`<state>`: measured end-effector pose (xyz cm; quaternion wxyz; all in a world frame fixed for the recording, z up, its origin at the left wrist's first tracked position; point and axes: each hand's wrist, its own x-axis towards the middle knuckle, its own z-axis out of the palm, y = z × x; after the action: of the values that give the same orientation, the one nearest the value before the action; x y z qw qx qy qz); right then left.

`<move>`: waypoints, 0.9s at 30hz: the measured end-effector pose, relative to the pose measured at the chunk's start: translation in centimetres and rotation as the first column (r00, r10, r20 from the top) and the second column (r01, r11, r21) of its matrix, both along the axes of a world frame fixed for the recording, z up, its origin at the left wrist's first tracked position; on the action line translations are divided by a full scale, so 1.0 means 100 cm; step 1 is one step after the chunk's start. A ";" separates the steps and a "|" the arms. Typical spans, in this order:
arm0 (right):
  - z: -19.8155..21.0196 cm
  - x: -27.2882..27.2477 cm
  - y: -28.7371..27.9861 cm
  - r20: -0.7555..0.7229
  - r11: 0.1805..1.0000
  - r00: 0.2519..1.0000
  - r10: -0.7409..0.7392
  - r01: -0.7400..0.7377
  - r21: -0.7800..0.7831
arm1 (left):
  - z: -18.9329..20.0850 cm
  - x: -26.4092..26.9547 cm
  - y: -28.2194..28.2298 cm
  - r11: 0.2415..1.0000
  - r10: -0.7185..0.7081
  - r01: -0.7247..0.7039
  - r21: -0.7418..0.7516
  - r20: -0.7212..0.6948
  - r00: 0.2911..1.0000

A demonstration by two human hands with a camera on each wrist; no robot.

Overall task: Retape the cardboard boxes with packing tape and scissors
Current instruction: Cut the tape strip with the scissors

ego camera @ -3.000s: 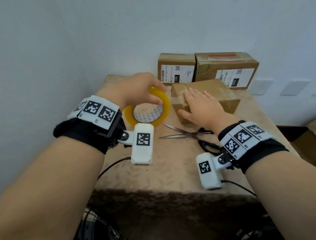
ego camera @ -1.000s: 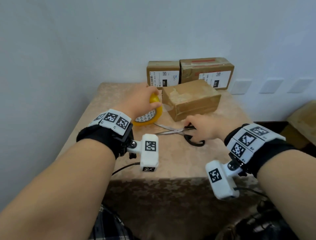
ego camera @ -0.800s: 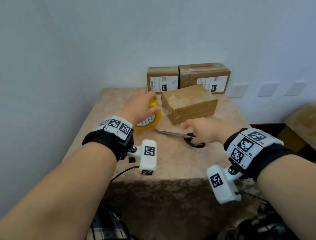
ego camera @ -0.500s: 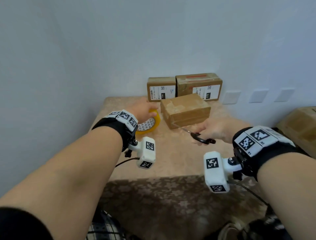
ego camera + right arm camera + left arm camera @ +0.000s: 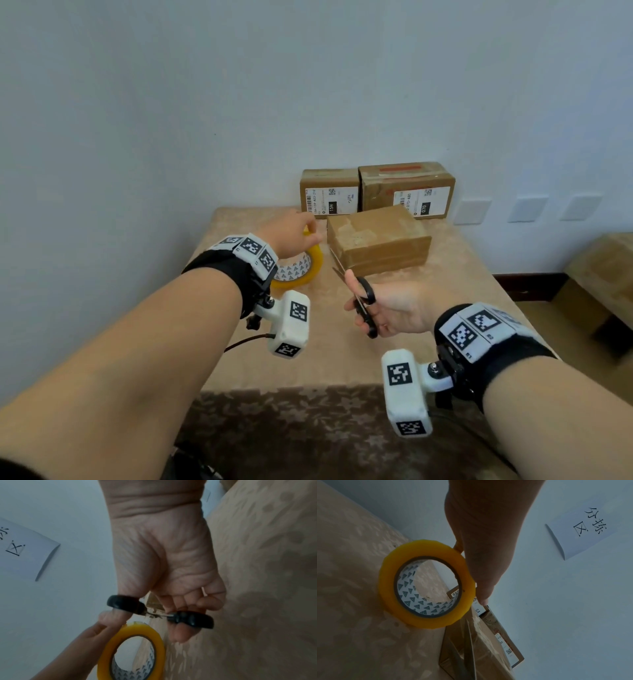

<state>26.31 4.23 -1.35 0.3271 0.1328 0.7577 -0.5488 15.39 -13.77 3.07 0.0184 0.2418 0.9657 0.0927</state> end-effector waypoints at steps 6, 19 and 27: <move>-0.010 -0.024 -0.012 -0.145 0.991 0.986 -0.083 0.066 -0.118 | 0.006 -0.024 0.015 0.998 0.042 -0.038 -0.055 0.061 0.997; -0.022 -0.038 -0.013 -0.195 0.990 0.977 -0.084 0.060 -0.128 | 0.003 -0.052 0.039 0.951 0.163 -0.094 -0.296 0.220 0.962; -0.023 -0.033 -0.017 -0.242 0.995 0.969 -0.046 0.021 -0.102 | 0.013 -0.041 0.048 0.914 0.185 -0.075 -0.399 0.244 0.952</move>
<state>23.00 2.51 -3.62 0.2285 0.0608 0.7617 -0.6033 11.34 -8.99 4.37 0.1941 0.1528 0.9668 -0.0651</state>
